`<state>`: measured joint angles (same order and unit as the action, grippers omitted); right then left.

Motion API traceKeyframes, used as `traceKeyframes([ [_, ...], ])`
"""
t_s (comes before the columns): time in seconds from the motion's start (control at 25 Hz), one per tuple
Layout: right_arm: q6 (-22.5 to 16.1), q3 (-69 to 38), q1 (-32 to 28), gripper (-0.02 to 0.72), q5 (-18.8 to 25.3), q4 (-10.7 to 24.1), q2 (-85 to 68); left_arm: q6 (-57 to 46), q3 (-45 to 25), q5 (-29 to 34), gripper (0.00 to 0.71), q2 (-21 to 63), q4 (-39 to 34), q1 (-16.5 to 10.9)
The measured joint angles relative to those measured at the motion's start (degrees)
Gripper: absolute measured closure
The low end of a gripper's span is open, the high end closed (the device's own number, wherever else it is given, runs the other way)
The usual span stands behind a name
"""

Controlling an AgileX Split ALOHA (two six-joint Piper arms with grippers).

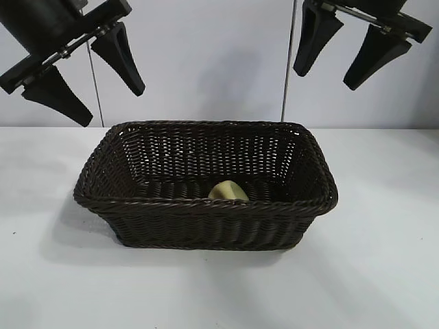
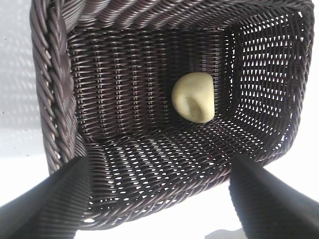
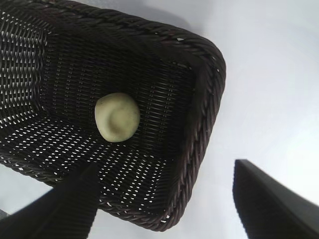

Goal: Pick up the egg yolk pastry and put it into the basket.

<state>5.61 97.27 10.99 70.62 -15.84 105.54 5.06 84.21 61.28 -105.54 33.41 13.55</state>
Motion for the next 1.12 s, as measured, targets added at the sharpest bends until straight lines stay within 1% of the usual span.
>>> traceKeyframes([
  [0.32,0.00,0.00,0.00,0.163,0.00,0.00,0.00,0.00,0.00,-0.06,0.149,0.00,0.00,0.00],
  [0.8,0.00,0.00,0.00,0.163,0.00,0.00,0.00,0.00,0.00,-2.74,0.149,0.00,0.00,0.00],
  [1.12,0.00,0.00,0.00,0.163,0.00,0.05,0.00,0.15,0.00,-2.82,0.149,0.00,0.00,0.00],
])
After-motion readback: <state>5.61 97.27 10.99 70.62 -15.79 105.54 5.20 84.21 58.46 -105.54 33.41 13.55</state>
